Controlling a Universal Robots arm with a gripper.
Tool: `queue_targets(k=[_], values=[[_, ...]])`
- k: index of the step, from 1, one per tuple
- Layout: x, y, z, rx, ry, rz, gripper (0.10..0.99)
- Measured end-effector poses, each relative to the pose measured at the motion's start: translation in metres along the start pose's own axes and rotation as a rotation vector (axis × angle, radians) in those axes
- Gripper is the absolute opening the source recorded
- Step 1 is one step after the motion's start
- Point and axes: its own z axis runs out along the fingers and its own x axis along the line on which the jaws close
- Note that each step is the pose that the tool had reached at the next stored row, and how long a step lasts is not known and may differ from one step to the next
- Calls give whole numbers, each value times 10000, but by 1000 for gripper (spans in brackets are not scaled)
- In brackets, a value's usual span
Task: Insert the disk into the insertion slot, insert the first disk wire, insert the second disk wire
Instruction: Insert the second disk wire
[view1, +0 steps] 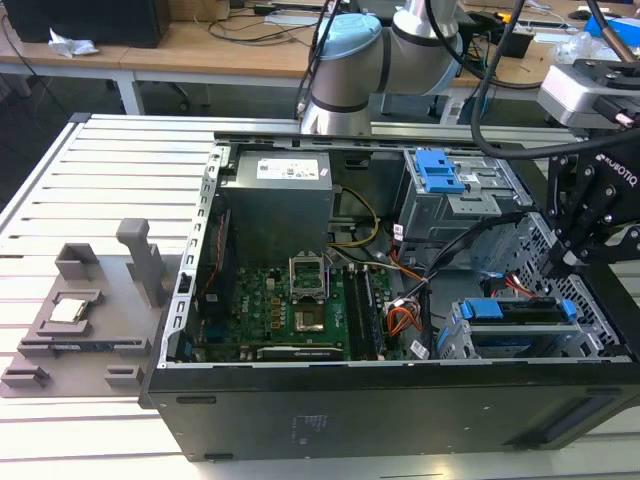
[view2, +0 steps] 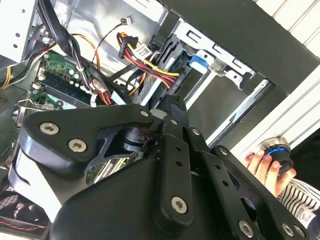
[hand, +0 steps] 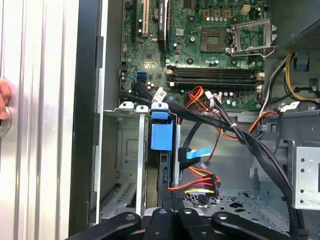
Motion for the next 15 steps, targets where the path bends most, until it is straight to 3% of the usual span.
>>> queue_targets(k=[1,7,12,13,15], values=[[-1,44,2,0,0,1,106],[-4,154,6,0,1,0,106],[-29,331,12,0,2,1,106],[-48,340,12,0,12,0,106],[-141,342,20,0,142,-61,106]])
